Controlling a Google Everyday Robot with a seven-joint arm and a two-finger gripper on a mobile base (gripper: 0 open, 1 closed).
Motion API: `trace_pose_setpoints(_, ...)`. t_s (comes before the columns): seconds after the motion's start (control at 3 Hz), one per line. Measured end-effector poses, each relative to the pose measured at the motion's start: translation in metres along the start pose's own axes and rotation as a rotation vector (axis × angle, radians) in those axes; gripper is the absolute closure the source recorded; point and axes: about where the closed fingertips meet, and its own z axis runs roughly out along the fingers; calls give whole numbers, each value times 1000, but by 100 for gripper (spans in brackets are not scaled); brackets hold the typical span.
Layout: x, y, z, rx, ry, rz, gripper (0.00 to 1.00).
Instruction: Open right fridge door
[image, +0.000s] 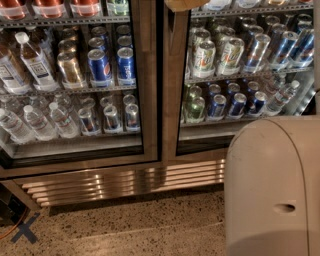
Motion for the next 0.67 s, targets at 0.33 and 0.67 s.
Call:
trace_pose_setpoints(0.33,0,-1,0,6,7,6,100)
trace_pose_setpoints(0.67,0,-3,0,28,25,26,100)
